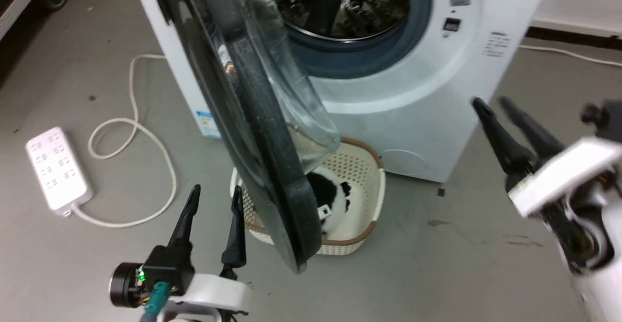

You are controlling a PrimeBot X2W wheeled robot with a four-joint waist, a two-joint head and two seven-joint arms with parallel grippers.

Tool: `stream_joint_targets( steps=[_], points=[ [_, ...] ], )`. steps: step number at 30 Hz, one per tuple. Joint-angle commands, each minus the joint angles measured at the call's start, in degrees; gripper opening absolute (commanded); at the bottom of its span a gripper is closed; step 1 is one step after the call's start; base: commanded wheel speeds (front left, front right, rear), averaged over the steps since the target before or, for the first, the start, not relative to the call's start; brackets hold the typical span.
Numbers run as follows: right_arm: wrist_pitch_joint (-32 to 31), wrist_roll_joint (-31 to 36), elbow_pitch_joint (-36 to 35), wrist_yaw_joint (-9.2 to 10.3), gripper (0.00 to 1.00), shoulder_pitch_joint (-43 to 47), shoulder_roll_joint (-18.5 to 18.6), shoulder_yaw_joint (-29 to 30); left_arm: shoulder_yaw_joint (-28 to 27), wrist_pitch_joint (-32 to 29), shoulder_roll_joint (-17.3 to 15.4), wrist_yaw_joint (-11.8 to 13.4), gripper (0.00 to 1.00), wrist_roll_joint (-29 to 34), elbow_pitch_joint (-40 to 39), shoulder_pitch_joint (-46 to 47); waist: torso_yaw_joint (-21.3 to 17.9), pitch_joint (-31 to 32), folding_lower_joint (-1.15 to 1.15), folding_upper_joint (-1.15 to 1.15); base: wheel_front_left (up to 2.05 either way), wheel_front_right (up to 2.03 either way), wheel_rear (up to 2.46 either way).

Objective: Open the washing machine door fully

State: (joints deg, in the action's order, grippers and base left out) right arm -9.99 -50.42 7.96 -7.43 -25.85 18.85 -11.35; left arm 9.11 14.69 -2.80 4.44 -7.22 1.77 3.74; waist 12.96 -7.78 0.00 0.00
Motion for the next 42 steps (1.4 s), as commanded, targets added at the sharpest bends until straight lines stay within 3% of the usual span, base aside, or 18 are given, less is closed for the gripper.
stream_joint_targets(
  steps=[1,4,6,12,15,19,26,38,39,40,42],
  points=[
    [2.9,2.7,-0.3,-0.06,1.0,2.3,1.0,-0.8,-0.5,0.3,-0.1,-0.4,1.0,-0.2,0.2,-0.9,-1.4,1.2,0.0,0.0,0.0,0.0,0.0],
    [11.8,14.2,-0.1,-0.06,1.0,5.2,4.3,-1.0,-2.0,0.3,-0.2,-1.4,1.0,-0.1,0.4,-1.3,-2.9,2.3,0.0,0.0,0.0,0.0,0.0],
    [16.5,21.1,0.3,-0.06,1.0,7.3,4.2,1.1,-2.9,0.3,-0.2,-2.1,1.0,-0.1,0.5,-1.5,-3.7,2.9,0.0,0.0,0.0,0.0,0.0],
    [22.7,35.3,-3.5,-0.06,1.0,15.4,-2.2,7.7,-4.5,0.3,-0.1,-2.7,1.0,0.4,-0.2,-3.2,-5.7,4.3,0.0,0.0,0.0,0.0,0.0],
    [23.9,37.7,-6.8,-0.06,1.0,19.6,-7.7,10.7,-5.0,0.3,-0.1,-2.9,1.0,0.2,0.1,-4.0,-6.6,4.4,0.0,0.0,0.0,0.0,0.0],
    [24.7,44.7,-9.4,-0.06,1.0,24.8,-10.5,10.5,-5.7,0.3,-0.1,-3.4,1.0,-0.1,1.2,-4.4,-7.6,4.3,0.0,0.0,0.0,0.0,0.0],
    [25.0,48.6,-13.0,-0.06,1.0,29.7,-15.0,13.2,-5.9,0.3,-0.1,-4.0,1.0,0.4,2.1,-4.4,-8.0,4.2,0.0,0.0,0.0,0.0,0.0],
    [25.0,46.3,-13.9,-0.06,1.0,31.2,-15.9,13.8,-5.8,0.3,-0.1,-4.4,1.0,1.5,2.6,-3.8,-8.4,4.0,0.0,0.0,0.0,0.0,0.0],
    [25.0,46.1,-13.9,-0.06,1.0,31.0,-15.9,13.8,-5.8,0.3,-0.1,-4.4,0.44,1.6,2.7,-3.8,-8.5,4.0,0.0,0.0,0.0,0.0,0.0],
    [25.0,45.8,-13.9,-0.06,1.0,31.0,-16.0,13.8,-5.7,0.3,-0.1,-4.6,0.0,1.6,2.7,-3.8,-8.5,4.0,0.0,0.0,0.0,0.0,0.0],
    [25.0,45.6,-13.9,-0.06,1.0,30.8,-16.0,13.8,-5.6,0.3,-0.1,-5.1,0.0,1.6,2.8,-3.8,-8.5,4.0,0.0,0.0,0.0,0.0,0.0]
  ],
)
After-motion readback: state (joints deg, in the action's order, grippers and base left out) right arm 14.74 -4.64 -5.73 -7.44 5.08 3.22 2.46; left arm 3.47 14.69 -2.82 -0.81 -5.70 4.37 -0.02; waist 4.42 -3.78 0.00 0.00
